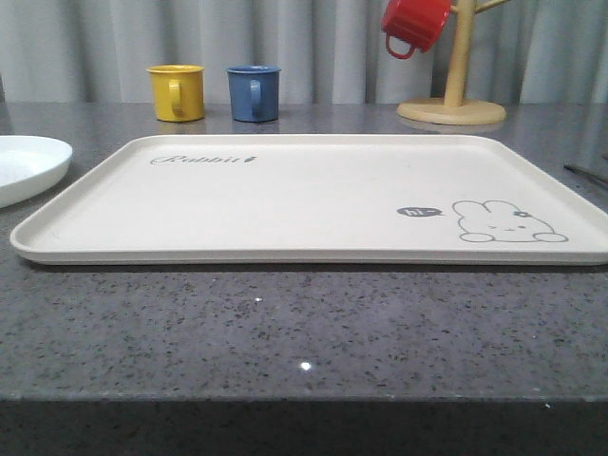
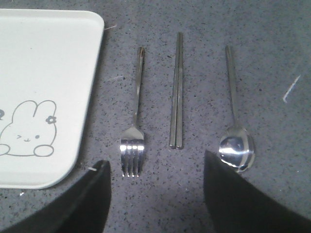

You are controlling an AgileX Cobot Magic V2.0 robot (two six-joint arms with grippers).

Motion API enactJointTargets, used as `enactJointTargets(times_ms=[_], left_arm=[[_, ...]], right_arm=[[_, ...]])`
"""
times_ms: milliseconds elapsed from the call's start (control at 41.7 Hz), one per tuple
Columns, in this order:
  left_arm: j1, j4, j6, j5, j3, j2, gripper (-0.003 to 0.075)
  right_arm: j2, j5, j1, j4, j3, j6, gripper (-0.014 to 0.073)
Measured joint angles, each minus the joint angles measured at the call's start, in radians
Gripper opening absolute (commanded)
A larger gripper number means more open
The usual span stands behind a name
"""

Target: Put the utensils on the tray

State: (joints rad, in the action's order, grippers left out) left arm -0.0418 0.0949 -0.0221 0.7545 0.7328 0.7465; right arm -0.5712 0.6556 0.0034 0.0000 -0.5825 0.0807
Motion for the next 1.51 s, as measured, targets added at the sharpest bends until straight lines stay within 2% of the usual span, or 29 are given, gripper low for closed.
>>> enactJointTargets(times_ms=[144, 288, 360, 432, 551, 623, 959, 1271, 1367, 1510], left_arm=[[0.0, 0.007, 0.0, 0.188, 0.132, 0.18, 0.0473], [0.029, 0.007, 0.0, 0.244, 0.219, 0.329, 0.0473], [0.119, -0.011, -0.005, 0.233, 0.259, 0.382, 0.0473], [0.256, -0.08, -0.07, 0.226, 0.304, 0.439, 0.0473], [0.452, -0.38, -0.263, 0.177, 0.353, 0.551, 0.0473], [0.496, -0.515, -0.341, 0.143, 0.361, 0.627, 0.0473], [0.494, -0.579, -0.369, 0.066, 0.434, 0.859, 0.0468], [0.443, -0.586, -0.391, 0.061, 0.442, 0.902, 0.0314], [0.443, -0.586, -0.393, 0.063, 0.446, 0.906, 0.0249], [0.443, -0.577, -0.395, 0.065, 0.446, 0.91, 0.0111]], right_arm=[[0.0, 0.0, 0.0, 0.0, 0.0, 0.0, 0.0451], [0.0, 0.0, 0.0, 0.0, 0.0, 0.0, 0.0451], [0.0, 0.0, 0.0, 0.0, 0.0, 0.0, 0.0451], [0.0, 0.0, 0.0, 0.0, 0.0, 0.0, 0.0451], [0.0, 0.0, 0.0, 0.0, 0.0, 0.0, 0.0451], [0.0, 0.0, 0.0, 0.0, 0.0, 0.0, 0.0451], [0.0, 0.0, 0.0, 0.0, 0.0, 0.0, 0.0451], [0.0, 0.0, 0.0, 0.0, 0.0, 0.0, 0.0451], [0.0, 0.0, 0.0, 0.0, 0.0, 0.0, 0.0451], [0.0, 0.0, 0.0, 0.0, 0.0, 0.0, 0.0451]])
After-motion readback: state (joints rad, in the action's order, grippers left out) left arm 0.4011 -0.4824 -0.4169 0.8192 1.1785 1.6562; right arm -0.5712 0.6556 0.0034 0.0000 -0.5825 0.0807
